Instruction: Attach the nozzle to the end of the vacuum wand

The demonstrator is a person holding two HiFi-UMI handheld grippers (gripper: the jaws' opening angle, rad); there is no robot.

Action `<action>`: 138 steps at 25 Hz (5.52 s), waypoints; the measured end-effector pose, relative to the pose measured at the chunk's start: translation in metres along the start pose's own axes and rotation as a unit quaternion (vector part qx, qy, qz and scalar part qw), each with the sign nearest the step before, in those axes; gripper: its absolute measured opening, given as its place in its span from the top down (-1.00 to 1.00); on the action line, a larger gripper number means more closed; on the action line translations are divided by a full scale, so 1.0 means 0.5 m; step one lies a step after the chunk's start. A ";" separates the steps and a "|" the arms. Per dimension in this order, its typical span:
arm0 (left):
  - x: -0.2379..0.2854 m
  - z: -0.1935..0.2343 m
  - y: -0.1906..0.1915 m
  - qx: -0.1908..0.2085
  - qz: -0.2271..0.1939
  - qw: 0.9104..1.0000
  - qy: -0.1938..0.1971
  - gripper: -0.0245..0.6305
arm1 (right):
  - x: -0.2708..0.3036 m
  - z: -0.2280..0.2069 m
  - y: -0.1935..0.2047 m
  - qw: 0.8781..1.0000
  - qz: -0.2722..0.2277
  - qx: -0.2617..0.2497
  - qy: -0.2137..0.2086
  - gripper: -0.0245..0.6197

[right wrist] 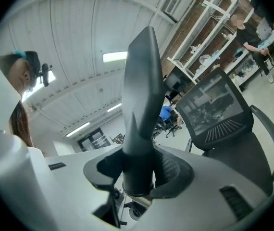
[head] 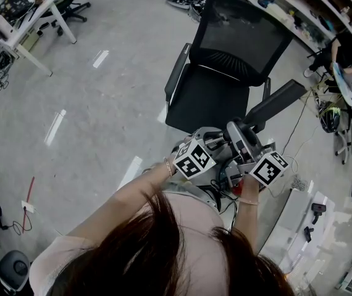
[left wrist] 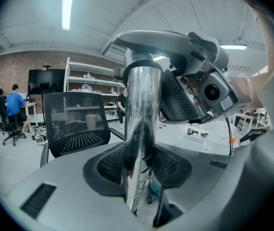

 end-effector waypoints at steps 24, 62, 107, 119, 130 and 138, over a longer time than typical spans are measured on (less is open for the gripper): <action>0.014 0.006 -0.005 0.003 0.002 1.000 0.017 0.46 | -0.003 0.026 0.009 0.984 -0.007 -0.167 0.065 0.37; -0.008 0.002 0.004 0.005 -0.002 1.000 0.017 0.46 | 0.002 0.062 0.024 0.967 0.090 -0.220 0.091 0.37; 0.001 0.015 0.003 0.006 -0.001 1.000 0.013 0.47 | 0.042 0.056 0.043 0.928 0.127 -0.257 0.239 0.38; -0.005 0.013 0.008 0.011 -0.002 0.999 0.039 0.46 | 0.028 0.069 0.050 0.937 0.156 -0.254 0.184 0.37; -0.004 0.017 0.005 0.012 -0.002 1.000 0.016 0.47 | 0.032 0.066 0.046 0.929 0.138 -0.271 0.211 0.37; -0.010 0.019 0.008 0.011 0.001 1.000 -0.007 0.47 | 0.039 0.074 0.051 0.927 0.135 -0.275 0.215 0.37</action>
Point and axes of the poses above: the fingertips, and each gripper's own axes: x forward along the fingers, z to its left, y out of its underside, the point moved 5 cm from there along -x, backward along the fingers, and after that the axes turned 6 degrees about z, right-handed, at the moved point
